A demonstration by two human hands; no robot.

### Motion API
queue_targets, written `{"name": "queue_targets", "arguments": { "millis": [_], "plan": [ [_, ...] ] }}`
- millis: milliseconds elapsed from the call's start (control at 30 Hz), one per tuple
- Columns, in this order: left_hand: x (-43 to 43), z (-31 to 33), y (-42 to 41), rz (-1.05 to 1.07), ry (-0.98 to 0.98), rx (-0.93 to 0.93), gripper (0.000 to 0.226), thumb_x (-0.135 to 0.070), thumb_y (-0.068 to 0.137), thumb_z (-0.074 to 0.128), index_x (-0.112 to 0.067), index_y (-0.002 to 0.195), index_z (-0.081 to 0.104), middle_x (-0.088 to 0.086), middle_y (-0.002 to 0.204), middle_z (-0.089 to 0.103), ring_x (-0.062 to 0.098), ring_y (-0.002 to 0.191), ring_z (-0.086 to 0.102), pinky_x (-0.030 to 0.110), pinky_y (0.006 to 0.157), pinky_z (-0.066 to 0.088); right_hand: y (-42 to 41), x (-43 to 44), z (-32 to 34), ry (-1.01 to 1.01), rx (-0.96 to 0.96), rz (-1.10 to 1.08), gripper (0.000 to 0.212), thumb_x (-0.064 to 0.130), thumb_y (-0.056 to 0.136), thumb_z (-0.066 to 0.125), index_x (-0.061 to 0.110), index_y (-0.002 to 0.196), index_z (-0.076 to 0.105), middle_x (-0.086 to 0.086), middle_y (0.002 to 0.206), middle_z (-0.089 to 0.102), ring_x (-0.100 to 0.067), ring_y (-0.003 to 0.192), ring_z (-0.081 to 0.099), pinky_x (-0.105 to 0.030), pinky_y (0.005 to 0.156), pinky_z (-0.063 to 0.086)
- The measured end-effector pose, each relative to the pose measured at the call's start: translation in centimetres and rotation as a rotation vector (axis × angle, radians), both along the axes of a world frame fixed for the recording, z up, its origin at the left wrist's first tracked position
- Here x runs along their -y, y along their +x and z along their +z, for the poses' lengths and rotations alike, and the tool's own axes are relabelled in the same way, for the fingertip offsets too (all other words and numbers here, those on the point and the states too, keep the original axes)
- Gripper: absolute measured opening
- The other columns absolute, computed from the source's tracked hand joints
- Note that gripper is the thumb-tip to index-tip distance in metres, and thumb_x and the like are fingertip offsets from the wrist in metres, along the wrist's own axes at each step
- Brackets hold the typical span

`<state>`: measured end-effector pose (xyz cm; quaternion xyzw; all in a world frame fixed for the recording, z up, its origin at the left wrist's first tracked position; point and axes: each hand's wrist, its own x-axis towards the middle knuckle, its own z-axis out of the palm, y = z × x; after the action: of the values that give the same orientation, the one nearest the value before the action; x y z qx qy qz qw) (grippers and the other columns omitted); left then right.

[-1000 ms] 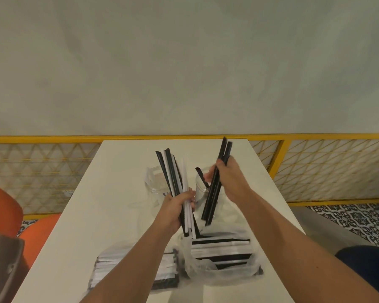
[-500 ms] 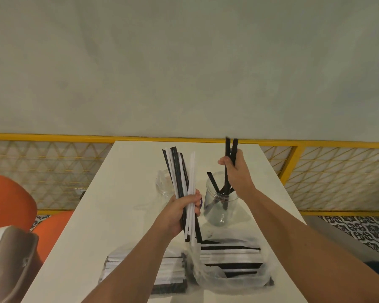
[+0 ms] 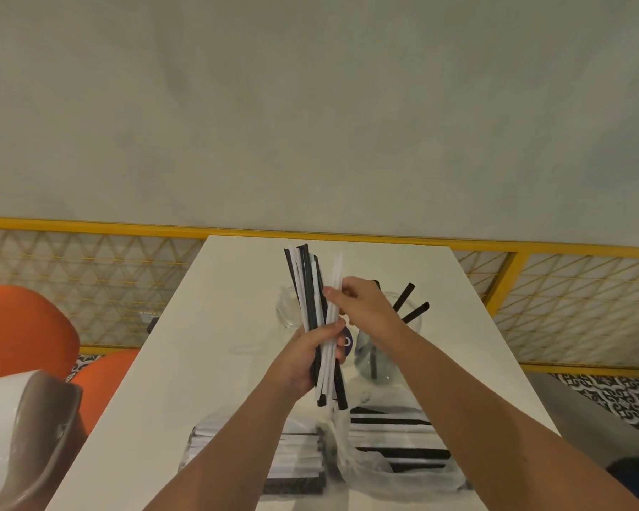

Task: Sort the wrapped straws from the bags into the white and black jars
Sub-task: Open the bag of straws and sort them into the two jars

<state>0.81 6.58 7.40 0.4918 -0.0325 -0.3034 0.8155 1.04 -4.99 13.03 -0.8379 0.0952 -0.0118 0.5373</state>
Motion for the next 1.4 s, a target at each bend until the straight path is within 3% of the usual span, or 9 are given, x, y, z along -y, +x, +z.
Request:
{"name": "queue_targets", "arguments": {
  "millis": [167,367,567,667,767,900,1100,1233,1400],
  "plan": [
    [-0.7,-0.2,0.1,0.043,0.047,0.004,0.024,-0.03,0.077,0.065,-0.007,0.085,0.066,0.005,0.059,0.056,0.014,0.046,0.05,0.025,0.053,0.045,0.4,-0.7,0.4,0.106,-0.142,0.007,0.024,0.023,0.096,0.047,0.003,0.103,0.057,-0.006,0.08,0.06,-0.015,0.072,0.057,-0.027,0.068,0.051],
    [-2.1,0.2,0.5,0.173,0.089,-0.041,0.016,-0.013,0.091,0.055,-0.001,0.086,0.064,0.007,0.058,0.061,0.012,0.042,0.056,0.021,0.042,0.047,1.1,-0.8,1.9,0.491,-0.159,-0.105,0.02,0.013,0.099,0.039,0.001,0.113,0.046,-0.012,0.075,0.065,-0.023,0.065,0.064,-0.029,0.061,0.057],
    [-3.9,-0.2,1.3,0.213,0.017,-0.093,0.012,-0.004,0.089,0.05,-0.009,0.079,0.054,0.004,0.053,0.055,0.011,0.038,0.046,0.022,0.043,0.043,3.2,-0.1,4.1,0.592,0.233,-0.268,0.012,0.013,0.101,0.034,0.01,0.097,0.045,-0.009,0.07,0.058,-0.016,0.05,0.062,-0.029,0.059,0.057],
    [-4.2,0.0,1.2,0.188,0.004,-0.093,0.013,-0.005,0.088,0.052,-0.009,0.077,0.056,0.002,0.05,0.051,0.011,0.037,0.044,0.022,0.044,0.041,3.9,-1.0,4.6,0.522,0.235,-0.208,0.014,0.014,0.101,0.035,0.011,0.092,0.046,-0.004,0.063,0.048,-0.011,0.04,0.048,-0.024,0.046,0.048],
    [-4.3,0.3,1.1,0.148,-0.024,-0.085,0.011,-0.005,0.085,0.051,-0.01,0.077,0.057,0.002,0.05,0.049,0.012,0.038,0.042,0.021,0.044,0.039,4.0,-2.3,3.9,0.329,0.073,-0.023,0.012,0.018,0.098,0.042,0.01,0.101,0.05,0.0,0.064,0.038,-0.009,0.049,0.034,-0.022,0.044,0.03],
    [-4.3,0.7,0.9,0.096,-0.029,-0.041,0.007,-0.009,0.073,0.056,-0.009,0.081,0.057,0.003,0.05,0.05,0.012,0.038,0.042,0.021,0.044,0.039,3.5,-3.7,2.5,0.117,-0.115,0.103,0.023,0.024,0.09,0.058,0.005,0.104,0.061,0.001,0.061,0.038,-0.01,0.05,0.032,-0.02,0.044,0.028],
    [-4.4,0.8,1.2,0.148,0.01,-0.025,0.016,-0.004,0.09,0.044,-0.007,0.093,0.059,0.005,0.054,0.057,0.012,0.038,0.044,0.022,0.045,0.043,3.6,-4.7,2.3,0.064,-0.125,0.143,0.011,0.022,0.094,0.05,0.012,0.092,0.054,0.0,0.062,0.038,-0.011,0.052,0.034,-0.02,0.046,0.028],
    [-4.5,1.0,1.7,0.246,0.007,-0.078,0.013,0.0,0.09,0.045,-0.008,0.09,0.056,0.01,0.061,0.066,0.014,0.039,0.05,0.02,0.042,0.045,4.4,-4.8,2.4,0.098,-0.043,0.026,0.023,0.024,0.1,0.036,0.01,0.111,0.051,0.001,0.074,0.042,-0.01,0.063,0.039,-0.021,0.054,0.034],
    [-5.4,1.0,2.3,0.315,0.009,-0.088,0.013,0.001,0.089,0.047,-0.005,0.079,0.054,0.015,0.069,0.069,0.019,0.048,0.058,0.023,0.046,0.05,5.9,-4.4,3.7,0.421,0.187,-0.179,0.016,0.021,0.101,0.034,0.014,0.094,0.047,-0.003,0.07,0.053,-0.013,0.057,0.056,-0.027,0.065,0.05]
  ]
}}
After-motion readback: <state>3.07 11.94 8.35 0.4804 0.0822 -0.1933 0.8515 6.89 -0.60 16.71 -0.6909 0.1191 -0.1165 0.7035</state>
